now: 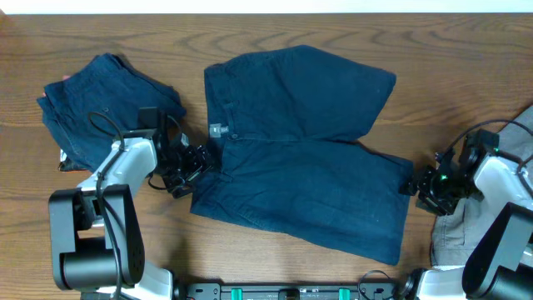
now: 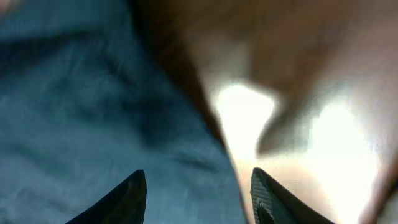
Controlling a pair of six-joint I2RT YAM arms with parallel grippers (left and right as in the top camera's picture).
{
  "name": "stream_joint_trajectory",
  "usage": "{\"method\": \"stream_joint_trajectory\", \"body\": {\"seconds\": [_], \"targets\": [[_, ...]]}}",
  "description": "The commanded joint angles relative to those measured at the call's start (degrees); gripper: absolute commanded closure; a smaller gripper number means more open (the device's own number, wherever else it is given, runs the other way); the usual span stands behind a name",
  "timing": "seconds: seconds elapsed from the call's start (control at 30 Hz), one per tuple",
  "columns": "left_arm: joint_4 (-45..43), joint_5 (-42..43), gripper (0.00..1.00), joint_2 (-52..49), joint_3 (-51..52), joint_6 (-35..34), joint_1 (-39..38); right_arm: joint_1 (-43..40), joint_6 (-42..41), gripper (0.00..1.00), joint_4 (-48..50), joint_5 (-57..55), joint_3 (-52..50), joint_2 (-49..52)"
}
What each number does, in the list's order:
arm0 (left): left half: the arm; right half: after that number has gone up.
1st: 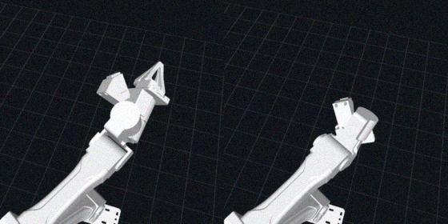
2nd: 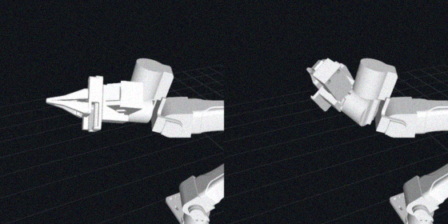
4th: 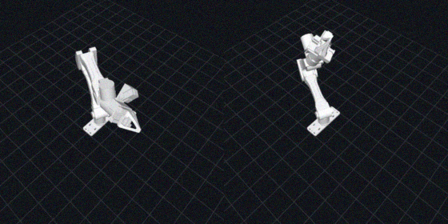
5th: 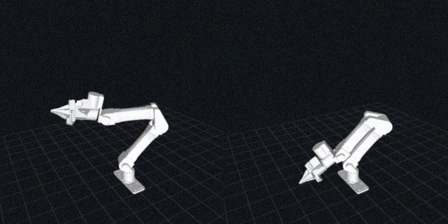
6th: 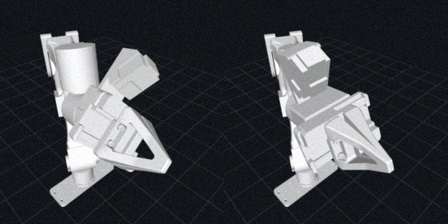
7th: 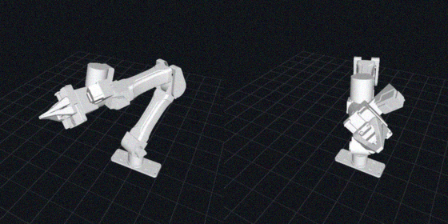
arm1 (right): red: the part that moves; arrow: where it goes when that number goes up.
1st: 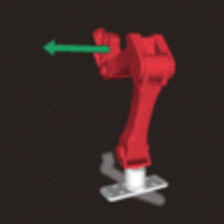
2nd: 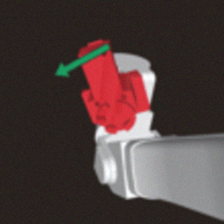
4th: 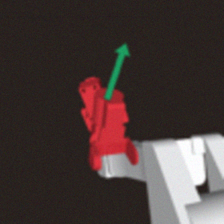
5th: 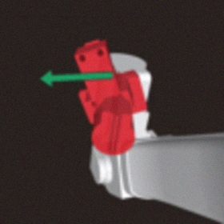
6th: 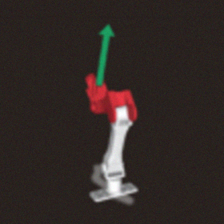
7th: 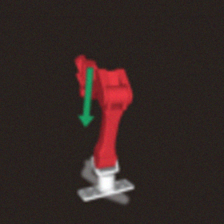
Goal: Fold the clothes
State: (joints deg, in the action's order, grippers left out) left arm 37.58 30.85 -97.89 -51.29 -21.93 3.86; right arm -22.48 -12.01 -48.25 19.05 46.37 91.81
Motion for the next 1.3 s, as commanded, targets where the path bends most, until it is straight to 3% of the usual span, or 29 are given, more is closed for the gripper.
{"method": "stream_joint_trajectory", "body": {"seconds": [0.0,0.13,0.27,0.37,0.4,0.6,0.83,0.87,0.97,1.07,1.1,1.17,1.2,1.27], "targets": [[0.3,-2.8,0.18,0.5,0.9,1.6,0.3,2.6,-1.9,0.48,4.6,-0.3,-2.8,-0.4],[-1.3,-2.9,0.19,0.5,0.9,1.6,-0.7,6.1,-2.4,0.52,11.4,-0.2,-5.2,-0.4],[-3.4,-3.1,0.19,0.5,0.9,1.6,-2.8,9.6,-3.8,0.64,16.6,-0.4,-6.1,-0.4],[-5.5,-3.9,0.19,0.5,0.9,1.6,-4.1,12.2,-4.8,0.95,20.3,-0.5,-6.1,-0.4],[-6.1,-4.6,0.21,0.5,0.9,1.5,-4.4,12.9,-5.2,0.99,21.4,-0.5,-6.1,-0.4],[-13.7,-5.0,0.59,0.5,0.9,1.5,-4.9,14.3,-6.5,0.99,31.8,-3.8,-6.0,-0.4],[-28.6,-5.0,0.61,0.5,0.9,0.2,-4.9,14.3,-9.9,0.98,45.6,-3.9,-5.9,-0.4],[-30.2,-5.0,0.61,0.5,0.9,0.2,-4.9,14.3,-10.2,0.94,47.2,-4.1,-5.9,-0.4],[-31.5,-4.3,0.59,0.6,0.9,0.2,-4.9,14.3,-10.2,0.69,48.3,-4.0,-5.2,-0.4],[-28.0,-2.1,0.32,2.5,0.9,0.3,-4.4,14.1,-8.5,0.36,42.4,-4.1,-3.1,-1.2],[-25.9,-1.4,0.29,3.7,0.9,0.7,-4.1,14.0,-8.1,0.25,39.3,-5.2,-2.0,-1.9],[-20.9,-1.4,0.21,6.8,0.9,1.2,-3.6,13.4,-8.1,0.18,32.1,-8.7,0.4,-3.9],[-17.8,-1.7,0.16,8.5,0.9,1.4,-3.3,13.1,-8.1,0.03,27.9,-10.3,1.8,-5.3],[-11.8,-2.1,0.09,11.6,0.9,1.3,-2.9,12.6,-8.2,0.01,19.9,-12.2,4.1,-7.8]]}}
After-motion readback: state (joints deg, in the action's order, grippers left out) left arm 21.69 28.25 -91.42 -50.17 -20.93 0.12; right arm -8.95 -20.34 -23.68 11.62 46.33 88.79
